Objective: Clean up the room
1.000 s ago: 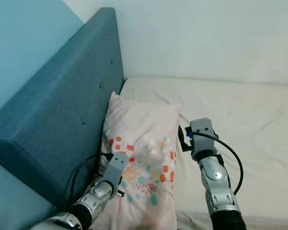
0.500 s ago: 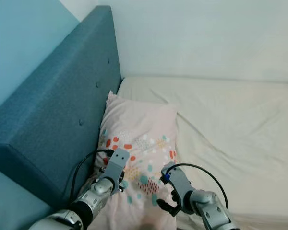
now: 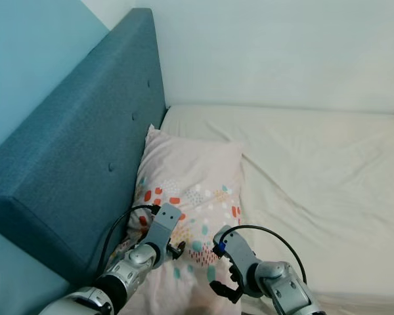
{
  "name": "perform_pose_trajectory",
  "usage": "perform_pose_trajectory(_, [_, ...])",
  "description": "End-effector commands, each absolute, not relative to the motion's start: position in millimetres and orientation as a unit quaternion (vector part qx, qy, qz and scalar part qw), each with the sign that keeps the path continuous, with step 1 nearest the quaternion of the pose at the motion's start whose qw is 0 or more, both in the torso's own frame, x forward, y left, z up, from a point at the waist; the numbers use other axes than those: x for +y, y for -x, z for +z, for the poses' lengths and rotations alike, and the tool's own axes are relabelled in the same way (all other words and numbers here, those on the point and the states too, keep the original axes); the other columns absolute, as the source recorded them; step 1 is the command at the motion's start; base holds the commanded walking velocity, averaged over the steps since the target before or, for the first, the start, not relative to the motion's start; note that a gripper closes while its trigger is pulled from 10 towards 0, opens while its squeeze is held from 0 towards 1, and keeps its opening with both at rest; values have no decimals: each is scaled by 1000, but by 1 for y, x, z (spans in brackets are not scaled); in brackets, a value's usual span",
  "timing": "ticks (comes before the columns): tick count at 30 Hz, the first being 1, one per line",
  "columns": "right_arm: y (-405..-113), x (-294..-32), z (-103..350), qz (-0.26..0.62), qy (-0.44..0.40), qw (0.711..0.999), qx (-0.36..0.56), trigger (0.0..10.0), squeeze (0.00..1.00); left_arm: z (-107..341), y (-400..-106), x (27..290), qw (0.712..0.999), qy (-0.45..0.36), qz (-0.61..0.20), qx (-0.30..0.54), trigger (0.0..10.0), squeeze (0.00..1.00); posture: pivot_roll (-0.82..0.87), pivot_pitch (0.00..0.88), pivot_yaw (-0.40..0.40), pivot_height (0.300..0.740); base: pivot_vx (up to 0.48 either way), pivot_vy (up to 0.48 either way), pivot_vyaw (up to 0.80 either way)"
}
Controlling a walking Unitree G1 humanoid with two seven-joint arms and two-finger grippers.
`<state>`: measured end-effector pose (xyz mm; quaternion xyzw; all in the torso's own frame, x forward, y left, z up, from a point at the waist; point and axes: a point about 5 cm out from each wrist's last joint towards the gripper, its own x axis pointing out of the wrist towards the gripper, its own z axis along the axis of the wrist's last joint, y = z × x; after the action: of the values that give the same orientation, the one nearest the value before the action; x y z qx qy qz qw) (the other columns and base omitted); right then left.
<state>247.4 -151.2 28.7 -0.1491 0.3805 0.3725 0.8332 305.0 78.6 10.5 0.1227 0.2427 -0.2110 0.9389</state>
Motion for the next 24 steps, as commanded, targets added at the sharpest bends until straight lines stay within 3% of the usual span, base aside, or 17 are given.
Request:
perform_pose_trajectory(1, [-245, -150, 30, 378, 147, 830, 382, 10000, 0, 15, -308, 87, 943, -118, -216, 226, 10000, 1000, -19, 95, 2, 740, 0, 0, 0])
perform_pose_trajectory(2, [-245, -150, 30, 378, 147, 830, 382, 10000, 0, 15, -308, 87, 943, -118, -216, 226, 10000, 1000, -19, 95, 2, 740, 0, 0, 0])
perform_pose_trajectory(3, [-244, -150, 32, 379, 147, 831, 379, 10000, 0, 23, -312, 100, 950, -97, -212, 206, 10000, 0, -19, 86, 8, 740, 0, 0, 0])
perform_pose_trajectory(7, [-242, -152, 33, 369, 146, 841, 369, 10000, 0, 56, -304, 143, 965, -31, -236, 111, 10000, 0, -7, 59, 3, 740, 0, 0, 0])
perform_pose_trajectory(10, [-241, -152, 33, 367, 143, 844, 365, 10000, 0, 68, -294, 153, 963, -22, -259, 75, 10000, 0, -5, 58, 1, 740, 0, 0, 0])
perform_pose_trajectory(11, [-244, -148, 37, 368, 147, 855, 333, 10000, 0, 91, -290, 159, 966, 6, -258, 20, 10000, 0, 4, 46, -7, 740, 0, 0, 0])
perform_pose_trajectory(13, [-244, -148, 37, 368, 147, 855, 333, 10000, 0, 91, -290, 159, 966, 6, -258, 20, 10000, 0, 4, 46, -7, 740, 0, 0, 0])
perform_pose_trajectory(15, [-252, -143, 49, 355, 141, 884, 270, 10000, 0, 110, -288, 163, 970, 11, -240, -25, 10000, 0, 18, 38, -15, 740, 0, 0, 0])
perform_pose_trajectory(16, [-252, -143, 49, 355, 141, 884, 270, 10000, 0, 110, -288, 163, 970, 11, -240, -25, 10000, 0, 18, 38, -15, 740, 0, 0, 0])
perform_pose_trajectory(18, [-266, -143, 62, 280, 122, 931, 200, 10000, 0, 111, -292, 159, 981, 14, -189, -42, 10000, 0, 27, 34, -22, 740, 0, 0, 0])
perform_pose_trajectory(19, [-266, -143, 62, 280, 122, 931, 200, 10000, 0, 111, -292, 159, 981, 14, -189, -42, 10000, 0, 27, 34, -22, 740, 0, 0, 0])
perform_pose_trajectory(21, [-272, -148, 74, 189, 81, 969, 140, 10000, 0, 101, -293, 146, 984, -2, -177, -38, 10000, 0, 23, 37, -22, 740, 0, 0, 0])
perform_pose_trajectory(24, [-270, -153, 82, 142, 57, 982, 108, 10000, 0, 98, -289, 135, 981, 5, -192, -27, 10000, 0, 18, 40, -17, 740, 0, 0, 0])
